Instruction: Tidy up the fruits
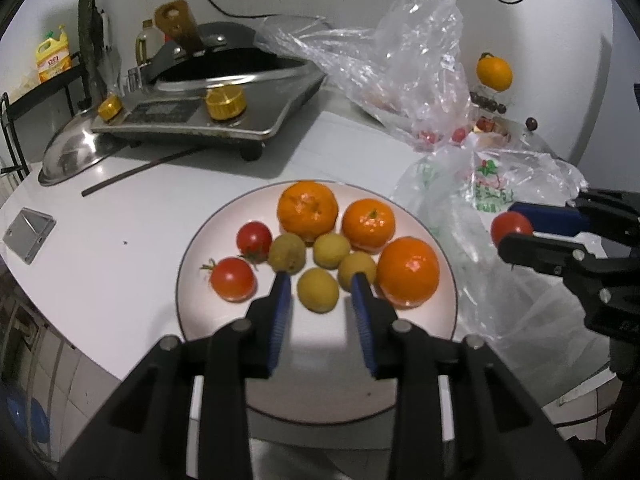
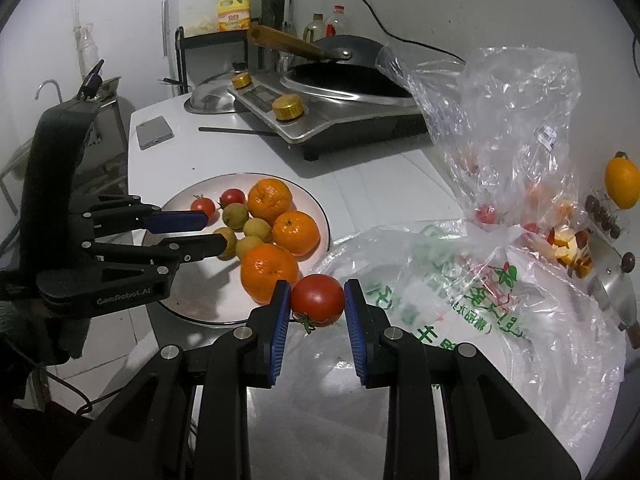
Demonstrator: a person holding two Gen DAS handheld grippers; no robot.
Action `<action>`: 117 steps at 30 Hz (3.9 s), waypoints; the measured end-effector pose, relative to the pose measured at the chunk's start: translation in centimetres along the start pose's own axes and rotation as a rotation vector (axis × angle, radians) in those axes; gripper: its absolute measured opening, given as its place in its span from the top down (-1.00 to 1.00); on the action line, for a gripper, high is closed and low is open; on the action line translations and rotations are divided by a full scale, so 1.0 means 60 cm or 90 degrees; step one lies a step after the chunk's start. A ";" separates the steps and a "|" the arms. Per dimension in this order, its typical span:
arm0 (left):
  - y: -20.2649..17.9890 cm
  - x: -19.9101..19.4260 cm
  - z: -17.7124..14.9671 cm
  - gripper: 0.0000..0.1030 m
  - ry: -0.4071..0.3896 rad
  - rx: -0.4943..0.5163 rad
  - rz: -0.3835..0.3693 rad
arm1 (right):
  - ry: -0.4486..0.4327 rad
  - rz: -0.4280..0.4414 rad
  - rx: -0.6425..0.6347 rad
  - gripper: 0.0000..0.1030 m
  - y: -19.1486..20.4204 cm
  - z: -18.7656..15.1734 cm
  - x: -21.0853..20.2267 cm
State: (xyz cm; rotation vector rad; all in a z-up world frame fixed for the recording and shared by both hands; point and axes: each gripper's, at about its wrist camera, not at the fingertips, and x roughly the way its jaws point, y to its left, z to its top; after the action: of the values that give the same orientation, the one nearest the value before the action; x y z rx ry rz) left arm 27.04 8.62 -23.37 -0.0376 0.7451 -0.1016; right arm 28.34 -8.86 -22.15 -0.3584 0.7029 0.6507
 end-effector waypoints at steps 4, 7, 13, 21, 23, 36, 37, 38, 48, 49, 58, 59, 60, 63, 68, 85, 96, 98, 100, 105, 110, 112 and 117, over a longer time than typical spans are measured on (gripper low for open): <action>0.004 -0.024 -0.005 0.35 -0.013 -0.002 0.000 | -0.006 0.000 -0.011 0.43 0.019 0.004 -0.012; 0.009 -0.042 -0.009 0.34 -0.022 -0.005 0.003 | -0.009 0.002 -0.019 0.43 0.033 0.007 -0.019; 0.026 -0.071 -0.021 0.17 -0.034 -0.013 0.017 | -0.012 0.009 -0.037 0.43 0.064 0.016 -0.023; 0.061 -0.098 -0.038 -0.05 -0.044 -0.031 0.030 | -0.015 0.021 -0.057 0.43 0.103 0.030 -0.018; 0.069 -0.102 -0.040 -0.05 -0.045 -0.033 0.033 | -0.015 0.024 -0.058 0.43 0.111 0.032 -0.015; 0.115 -0.101 -0.058 -0.05 -0.046 -0.054 0.030 | 0.008 0.055 -0.077 0.43 0.164 0.053 0.035; 0.117 -0.101 -0.059 -0.06 -0.046 -0.055 0.030 | 0.009 0.057 -0.077 0.43 0.165 0.055 0.039; 0.121 -0.100 -0.060 -0.06 -0.046 -0.056 0.030 | 0.010 0.059 -0.076 0.43 0.167 0.056 0.043; 0.165 -0.088 -0.073 -0.06 -0.040 -0.088 0.033 | 0.032 0.083 -0.061 0.43 0.188 0.071 0.099; 0.170 -0.087 -0.075 -0.06 -0.039 -0.091 0.032 | 0.034 0.086 -0.060 0.43 0.192 0.072 0.104; 0.196 -0.077 -0.083 -0.06 -0.035 -0.109 0.030 | 0.058 0.114 -0.021 0.43 0.195 0.081 0.146; 0.197 -0.076 -0.082 -0.06 -0.035 -0.110 0.029 | 0.061 0.115 -0.014 0.43 0.192 0.080 0.150; 0.199 -0.074 -0.082 -0.06 -0.035 -0.110 0.029 | 0.065 0.117 -0.006 0.43 0.189 0.080 0.154; 0.201 -0.071 -0.082 -0.06 -0.034 -0.112 0.027 | 0.076 0.126 0.013 0.43 0.182 0.080 0.163; 0.202 -0.070 -0.083 -0.06 -0.034 -0.112 0.026 | 0.087 0.141 0.033 0.43 0.179 0.079 0.174; 0.171 -0.107 -0.073 -0.06 -0.059 -0.093 0.039 | 0.073 0.125 0.035 0.10 0.174 0.078 0.142; 0.119 -0.164 -0.064 -0.28 -0.096 -0.070 0.038 | 0.035 0.095 0.038 0.09 0.151 0.064 0.067; 0.110 -0.174 -0.063 -0.29 -0.102 -0.067 0.039 | 0.027 0.090 0.040 0.09 0.147 0.060 0.052; 0.098 -0.186 -0.062 -0.40 -0.109 -0.062 0.039 | 0.020 0.084 0.041 0.09 0.143 0.055 0.037; 0.069 -0.215 -0.063 -0.49 -0.127 -0.050 0.040 | 0.001 0.073 0.046 0.09 0.133 0.039 -0.004; 0.038 -0.241 -0.063 -0.52 -0.138 -0.033 0.039 | -0.017 0.066 0.051 0.09 0.123 0.023 -0.044; 0.026 -0.254 -0.064 -0.65 -0.147 -0.029 0.039 | -0.024 0.062 0.051 0.09 0.120 0.015 -0.061; -0.007 -0.284 -0.067 -0.85 -0.165 -0.015 0.040 | -0.047 0.054 0.053 0.06 0.111 -0.004 -0.106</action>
State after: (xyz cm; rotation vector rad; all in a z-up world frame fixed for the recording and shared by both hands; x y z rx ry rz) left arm 11.83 9.99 -14.77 -0.0493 0.4876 -0.0275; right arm 20.19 -6.72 -18.52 -0.2273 0.6745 0.7089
